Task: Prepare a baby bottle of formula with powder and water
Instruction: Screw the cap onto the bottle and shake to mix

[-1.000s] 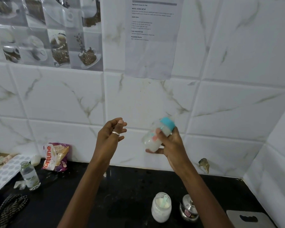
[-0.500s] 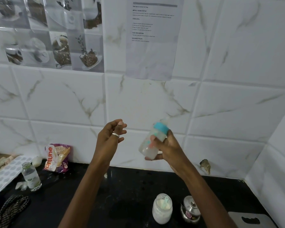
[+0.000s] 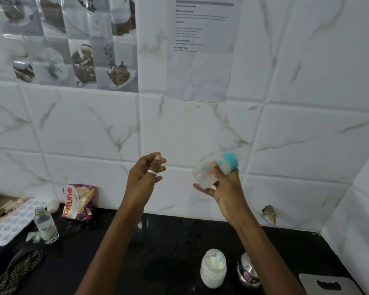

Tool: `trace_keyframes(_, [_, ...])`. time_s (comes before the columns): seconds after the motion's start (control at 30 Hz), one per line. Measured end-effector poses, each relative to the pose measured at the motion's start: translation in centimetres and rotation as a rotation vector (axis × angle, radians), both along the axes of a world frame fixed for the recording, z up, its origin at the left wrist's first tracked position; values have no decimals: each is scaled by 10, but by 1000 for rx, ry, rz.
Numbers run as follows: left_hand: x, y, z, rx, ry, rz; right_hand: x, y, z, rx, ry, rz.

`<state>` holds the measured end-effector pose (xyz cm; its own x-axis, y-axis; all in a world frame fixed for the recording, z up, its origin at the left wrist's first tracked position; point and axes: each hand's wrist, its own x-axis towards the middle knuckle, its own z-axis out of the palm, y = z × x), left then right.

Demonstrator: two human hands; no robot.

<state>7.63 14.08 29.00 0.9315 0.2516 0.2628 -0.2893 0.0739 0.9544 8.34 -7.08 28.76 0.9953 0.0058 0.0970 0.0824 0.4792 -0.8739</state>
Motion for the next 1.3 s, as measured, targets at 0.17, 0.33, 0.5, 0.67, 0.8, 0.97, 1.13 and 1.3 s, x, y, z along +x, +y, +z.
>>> trace_keyframes(0.17, [0, 0, 0, -4, 6, -1, -2, 0, 1, -111, -41, 58])
trace_keyframes(0.33, [0, 2, -2, 3, 5, 9, -2, 5, 0, -255, -56, 63])
trace_keyframes(0.5, [0, 2, -2, -2, 12, 3, -2, 3, -3, -41, -26, 38])
trace_keyframes(0.67, [-1, 5, -2, -19, 17, 17, -3, 1, -6, -294, -59, 70])
trace_keyframes(0.8, [-2, -1, -1, -17, 18, -4, -3, 0, -2, 6, -23, -26])
trace_keyframes(0.97, [-3, -2, 0, -8, 13, -8, -7, 1, -8, -351, -54, 117])
trace_keyframes(1.13, [-4, -3, 0, -5, 14, -11, -4, 0, 4, 54, -23, -44])
trace_keyframes(1.3, [-5, -4, -1, 12, 18, -19, -12, 2, -5, -397, -54, 130])
